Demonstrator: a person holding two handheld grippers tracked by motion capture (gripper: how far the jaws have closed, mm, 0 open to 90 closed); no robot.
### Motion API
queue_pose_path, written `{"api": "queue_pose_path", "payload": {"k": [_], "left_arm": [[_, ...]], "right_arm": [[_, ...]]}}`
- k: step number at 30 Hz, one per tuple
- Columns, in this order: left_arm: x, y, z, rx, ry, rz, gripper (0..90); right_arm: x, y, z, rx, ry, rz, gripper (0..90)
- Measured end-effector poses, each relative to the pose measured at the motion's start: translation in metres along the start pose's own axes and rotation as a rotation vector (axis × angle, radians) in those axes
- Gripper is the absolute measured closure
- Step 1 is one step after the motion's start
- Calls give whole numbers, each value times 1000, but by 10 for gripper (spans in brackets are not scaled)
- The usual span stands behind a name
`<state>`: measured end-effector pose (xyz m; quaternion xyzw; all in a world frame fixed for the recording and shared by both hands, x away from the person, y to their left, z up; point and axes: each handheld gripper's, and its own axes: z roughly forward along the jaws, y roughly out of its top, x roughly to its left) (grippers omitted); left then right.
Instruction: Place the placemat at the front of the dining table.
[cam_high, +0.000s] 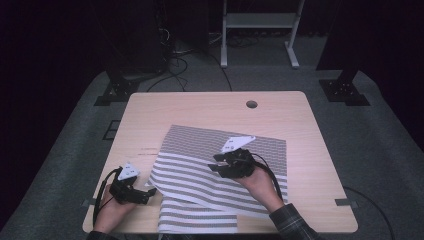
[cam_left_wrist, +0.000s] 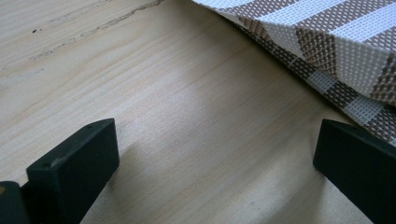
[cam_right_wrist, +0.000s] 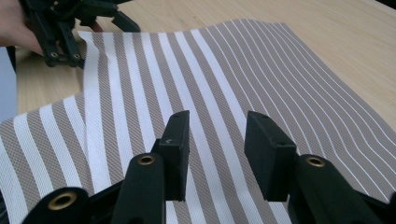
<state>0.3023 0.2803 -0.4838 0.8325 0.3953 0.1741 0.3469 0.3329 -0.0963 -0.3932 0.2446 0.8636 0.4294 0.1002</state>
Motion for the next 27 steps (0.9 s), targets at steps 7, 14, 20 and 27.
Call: {"api": "queue_pose_path", "payload": {"k": [7, 14, 20, 27], "left_arm": [[0, 0, 0, -1, 0, -2, 0], [0, 0, 0, 0, 0, -1, 0], [0, 0, 0, 0, 0, -1, 0], [0, 0, 0, 0, 0, -1, 0]], "right_arm": [[-17, -26, -23, -10, -44, 58, 549], [-33, -53, -44, -18, -83, 134, 506], [-34, -70, -57, -7, -114, 156, 453], [-31, -93, -82, -10, -171, 178, 412]]}}
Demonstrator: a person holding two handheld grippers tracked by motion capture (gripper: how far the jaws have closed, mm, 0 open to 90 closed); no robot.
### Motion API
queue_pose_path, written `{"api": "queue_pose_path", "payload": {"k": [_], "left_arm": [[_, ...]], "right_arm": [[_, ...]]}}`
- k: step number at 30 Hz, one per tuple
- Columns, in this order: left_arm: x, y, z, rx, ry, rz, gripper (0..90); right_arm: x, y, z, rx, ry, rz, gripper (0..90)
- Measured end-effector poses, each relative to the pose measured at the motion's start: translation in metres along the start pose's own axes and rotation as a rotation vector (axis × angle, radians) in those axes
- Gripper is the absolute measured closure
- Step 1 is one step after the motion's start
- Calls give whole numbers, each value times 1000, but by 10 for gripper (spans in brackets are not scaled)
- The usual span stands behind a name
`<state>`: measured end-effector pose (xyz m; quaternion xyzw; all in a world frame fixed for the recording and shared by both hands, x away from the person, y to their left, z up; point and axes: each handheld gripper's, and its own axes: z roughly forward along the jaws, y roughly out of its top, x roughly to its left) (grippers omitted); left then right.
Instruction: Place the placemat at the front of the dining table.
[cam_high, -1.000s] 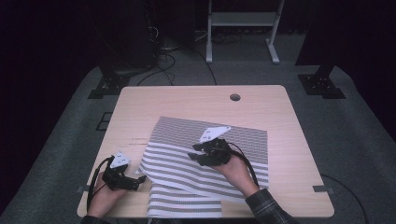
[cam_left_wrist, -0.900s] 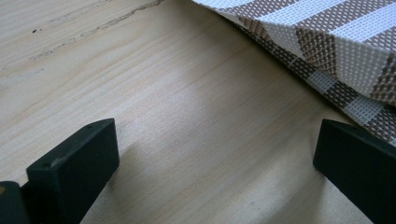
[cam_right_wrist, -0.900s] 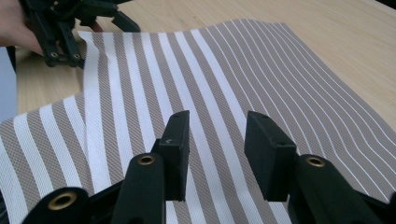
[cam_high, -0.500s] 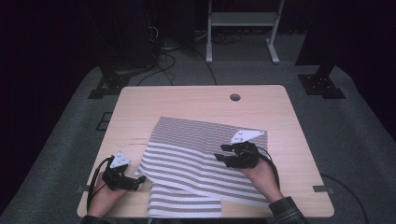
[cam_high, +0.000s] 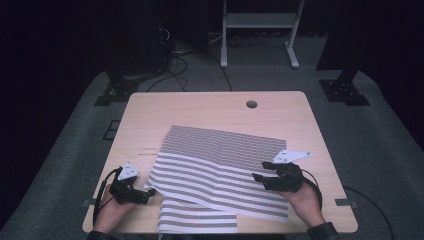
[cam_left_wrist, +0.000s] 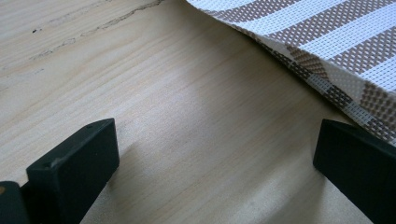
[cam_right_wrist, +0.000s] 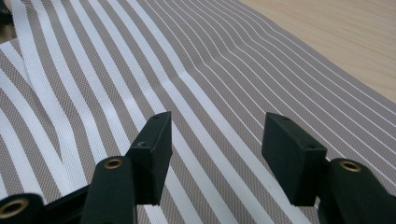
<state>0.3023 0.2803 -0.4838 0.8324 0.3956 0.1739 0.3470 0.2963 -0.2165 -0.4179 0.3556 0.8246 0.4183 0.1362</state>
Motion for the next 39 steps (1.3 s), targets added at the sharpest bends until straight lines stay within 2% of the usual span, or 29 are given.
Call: {"api": "queue_pose_path", "payload": {"k": [7, 12, 20, 30, 39], "left_arm": [[0, 0, 0, -2, 0, 0, 0], [0, -1, 0, -3, -3, 1, 0], [0, -2, -2, -3, -6, 1, 0], [0, -2, -2, -3, -6, 1, 0], [0, -2, -1, -4, -6, 1, 0]], "right_arm": [[-3, -22, -17, 11, -24, 32, 389], [-3, -32, -22, 17, -38, 45, 381], [1, -53, -31, 56, -50, 70, 373], [16, -89, -44, 133, -49, 94, 368], [22, -102, -42, 195, -37, 96, 383]]}}
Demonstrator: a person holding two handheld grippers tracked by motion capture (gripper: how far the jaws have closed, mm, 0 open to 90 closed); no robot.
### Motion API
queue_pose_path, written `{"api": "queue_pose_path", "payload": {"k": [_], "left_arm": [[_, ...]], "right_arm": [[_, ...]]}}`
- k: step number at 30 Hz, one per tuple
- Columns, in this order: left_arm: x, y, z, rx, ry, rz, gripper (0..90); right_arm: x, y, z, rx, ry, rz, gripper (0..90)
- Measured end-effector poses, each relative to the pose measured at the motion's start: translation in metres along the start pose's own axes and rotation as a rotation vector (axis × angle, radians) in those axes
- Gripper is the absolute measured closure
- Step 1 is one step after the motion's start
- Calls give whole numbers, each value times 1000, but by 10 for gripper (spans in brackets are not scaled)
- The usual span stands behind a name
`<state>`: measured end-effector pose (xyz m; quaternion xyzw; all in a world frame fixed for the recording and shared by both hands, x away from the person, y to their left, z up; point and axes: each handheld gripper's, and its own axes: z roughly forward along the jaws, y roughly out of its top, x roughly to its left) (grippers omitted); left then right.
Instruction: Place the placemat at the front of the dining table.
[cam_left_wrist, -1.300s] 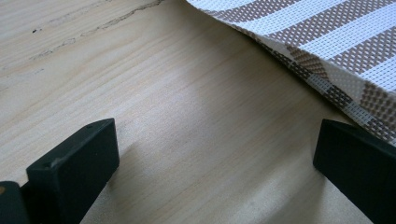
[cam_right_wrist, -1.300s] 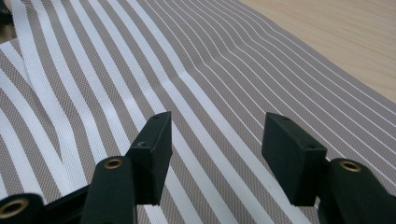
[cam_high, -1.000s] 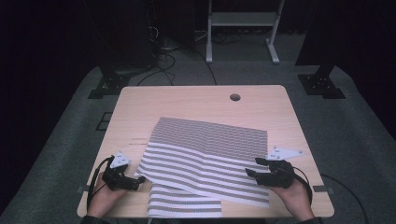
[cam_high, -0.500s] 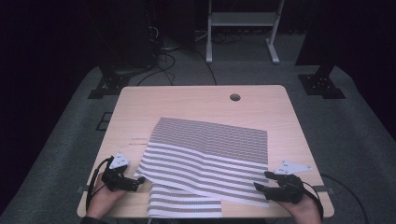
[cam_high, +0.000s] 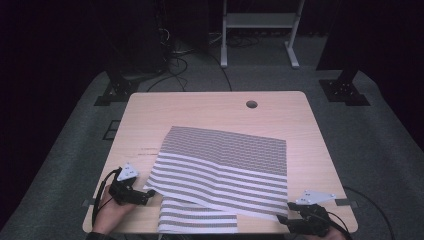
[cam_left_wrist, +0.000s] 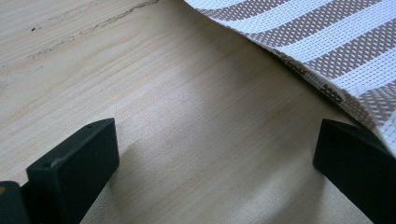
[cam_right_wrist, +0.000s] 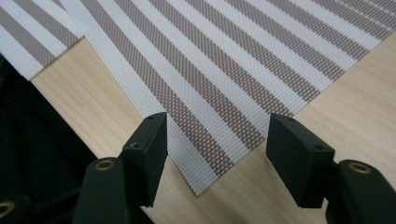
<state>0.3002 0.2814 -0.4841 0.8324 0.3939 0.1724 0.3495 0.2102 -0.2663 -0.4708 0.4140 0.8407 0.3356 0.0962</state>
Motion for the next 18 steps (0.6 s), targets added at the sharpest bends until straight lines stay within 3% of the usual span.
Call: {"api": "queue_pose_path", "payload": {"k": [3, 5, 8, 11, 12, 16, 18], "left_arm": [[0, 0, 0, 1, 0, 0, 0], [0, 0, 0, 0, 0, 0, 0], [0, 0, 0, 1, 0, 0, 0], [0, 0, 0, 1, 0, 0, 0], [0, 0, 0, 1, 1, 0, 0], [0, 0, 0, 1, 0, 0, 0], [0, 0, 0, 0, 0, 0, 0]], "right_arm": [[2, 0, 1, 5, -10, -19, 396], [6, 0, 1, 13, -60, -63, 469], [8, 1, 1, 17, -52, -77, 525], [8, 1, 1, 16, -52, -77, 557], [7, 0, 0, 13, -54, -73, 627], [4, 1, 0, 10, -54, -57, 704], [-1, 3, 0, 12, -47, -39, 784]]}}
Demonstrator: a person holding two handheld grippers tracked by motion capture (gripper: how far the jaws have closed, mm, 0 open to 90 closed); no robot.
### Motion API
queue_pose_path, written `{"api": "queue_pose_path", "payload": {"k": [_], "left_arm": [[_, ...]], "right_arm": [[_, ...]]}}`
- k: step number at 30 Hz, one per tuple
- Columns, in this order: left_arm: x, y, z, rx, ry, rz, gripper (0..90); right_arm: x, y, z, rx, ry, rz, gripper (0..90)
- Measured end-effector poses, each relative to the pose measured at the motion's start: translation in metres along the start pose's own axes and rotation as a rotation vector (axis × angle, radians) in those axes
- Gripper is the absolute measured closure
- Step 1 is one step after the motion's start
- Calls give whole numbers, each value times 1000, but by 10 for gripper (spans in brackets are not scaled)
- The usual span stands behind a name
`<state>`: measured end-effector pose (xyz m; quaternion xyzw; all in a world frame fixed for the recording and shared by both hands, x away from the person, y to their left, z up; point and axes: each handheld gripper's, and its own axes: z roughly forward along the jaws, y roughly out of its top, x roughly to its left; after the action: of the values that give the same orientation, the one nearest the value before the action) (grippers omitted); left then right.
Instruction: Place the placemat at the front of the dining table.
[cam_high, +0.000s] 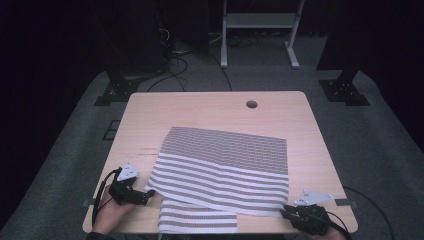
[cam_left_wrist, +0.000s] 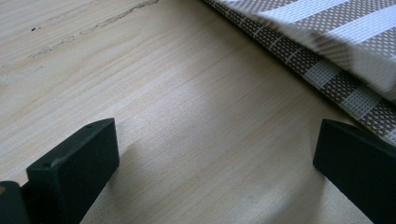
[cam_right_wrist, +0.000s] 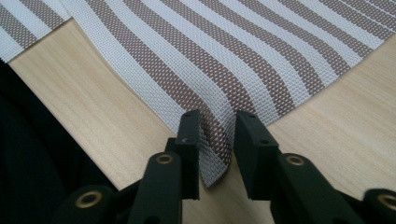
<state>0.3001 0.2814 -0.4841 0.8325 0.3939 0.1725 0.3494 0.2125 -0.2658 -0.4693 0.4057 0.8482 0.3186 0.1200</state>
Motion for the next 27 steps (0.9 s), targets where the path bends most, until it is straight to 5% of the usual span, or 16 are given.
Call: {"api": "queue_pose_path", "payload": {"k": [4, 16, 27], "left_arm": [[0, 0, 0, 0, 0, 0, 0], [-2, 0, -6, -19, -53, -7, 0], [-29, 12, -23, -85, -152, 15, 0]], "right_arm": [[-4, 4, 1, 6, -15, -10, 855], [-27, 17, 4, -12, -54, 3, 871], [-39, 22, 7, -12, -65, 10, 871]]}}
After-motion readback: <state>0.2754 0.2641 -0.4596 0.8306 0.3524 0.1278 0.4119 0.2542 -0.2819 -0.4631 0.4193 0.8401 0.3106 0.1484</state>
